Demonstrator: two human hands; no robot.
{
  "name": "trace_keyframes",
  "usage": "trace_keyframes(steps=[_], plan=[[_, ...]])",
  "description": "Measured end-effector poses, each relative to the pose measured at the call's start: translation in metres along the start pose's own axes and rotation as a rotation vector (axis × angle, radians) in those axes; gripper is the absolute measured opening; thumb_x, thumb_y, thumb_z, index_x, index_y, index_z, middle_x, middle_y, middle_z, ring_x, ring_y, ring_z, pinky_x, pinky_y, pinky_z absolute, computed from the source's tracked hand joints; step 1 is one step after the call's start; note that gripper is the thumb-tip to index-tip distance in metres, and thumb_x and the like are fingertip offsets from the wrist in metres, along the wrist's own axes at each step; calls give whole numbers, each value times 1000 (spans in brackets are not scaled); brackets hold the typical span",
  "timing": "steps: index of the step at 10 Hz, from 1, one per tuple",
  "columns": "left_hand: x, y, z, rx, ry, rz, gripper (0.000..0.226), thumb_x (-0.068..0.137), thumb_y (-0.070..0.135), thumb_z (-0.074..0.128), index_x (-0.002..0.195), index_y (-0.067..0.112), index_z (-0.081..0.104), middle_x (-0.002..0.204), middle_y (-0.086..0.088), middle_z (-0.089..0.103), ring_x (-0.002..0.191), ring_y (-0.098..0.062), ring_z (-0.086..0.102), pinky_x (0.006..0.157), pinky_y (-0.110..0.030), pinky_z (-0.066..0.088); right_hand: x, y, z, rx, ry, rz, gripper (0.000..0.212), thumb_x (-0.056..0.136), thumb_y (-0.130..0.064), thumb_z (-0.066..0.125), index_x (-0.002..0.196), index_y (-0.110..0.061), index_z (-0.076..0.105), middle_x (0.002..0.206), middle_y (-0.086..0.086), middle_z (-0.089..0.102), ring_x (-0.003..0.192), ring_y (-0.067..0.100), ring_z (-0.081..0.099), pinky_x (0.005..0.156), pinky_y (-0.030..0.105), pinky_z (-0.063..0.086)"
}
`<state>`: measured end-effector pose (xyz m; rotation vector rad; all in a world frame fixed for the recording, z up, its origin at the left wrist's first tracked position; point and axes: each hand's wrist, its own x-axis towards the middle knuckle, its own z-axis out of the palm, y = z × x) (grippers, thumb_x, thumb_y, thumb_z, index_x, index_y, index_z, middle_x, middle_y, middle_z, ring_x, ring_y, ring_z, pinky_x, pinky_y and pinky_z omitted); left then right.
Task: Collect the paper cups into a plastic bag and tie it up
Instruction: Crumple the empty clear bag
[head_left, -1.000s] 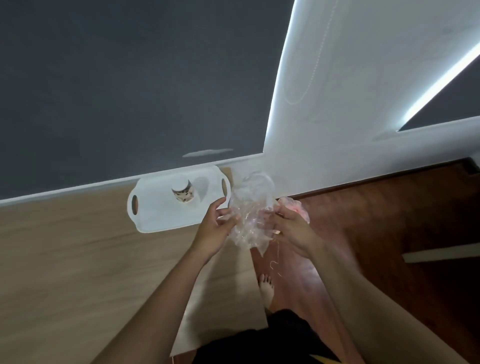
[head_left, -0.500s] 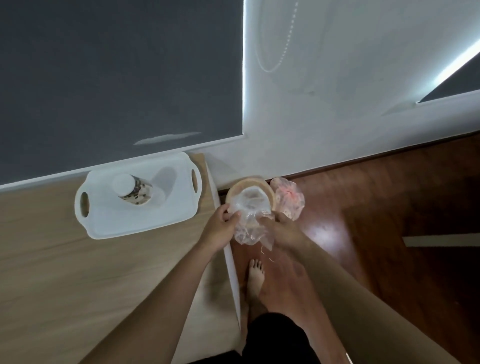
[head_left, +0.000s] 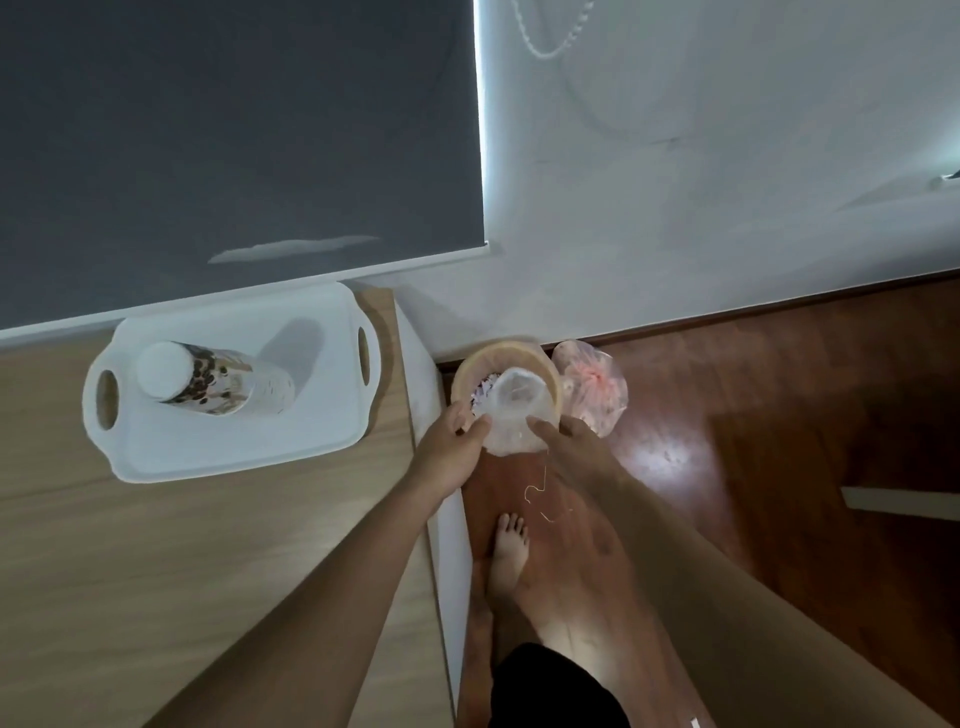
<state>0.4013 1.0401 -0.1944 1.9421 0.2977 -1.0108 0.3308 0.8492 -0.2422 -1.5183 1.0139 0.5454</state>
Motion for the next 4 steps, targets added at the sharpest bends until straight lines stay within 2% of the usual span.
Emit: trace_keyframes(steps=[1,2,3,4], plan=[[-5,-4,-4,-7,19,20,65,114,45,58,172,22,40,176,-1,46,161,-19,46,121,-32,38,21,24,-1,-46,-14,31,100,66,-89,73,135,-17,69,86,-1,74,85,24,72,80,44,57],[-14,-7,-10,-7,53,50,58,115,41,59,168,22,47,171,3,52,153,-16,53,110,-28,40,8,19,2,-96,-59,21,101,69,-81,69,138,-7,65,74,0,67,63,16,62,62,34,48],[-20,-12,-15,-59,78,76,51,115,36,60,163,22,53,166,5,57,145,-13,60,119,-34,48,1,18,6,-104,-92,15,105,71,-81,66,149,-10,60,81,-3,68,62,9,63,57,31,51],[-25,-17,-19,-76,141,161,42,115,33,61,156,25,61,155,10,66,136,-10,66,122,-44,53,-20,-2,16,-82,-122,8,82,88,-66,70,151,-15,59,100,-7,70,84,11,72,82,43,66]])
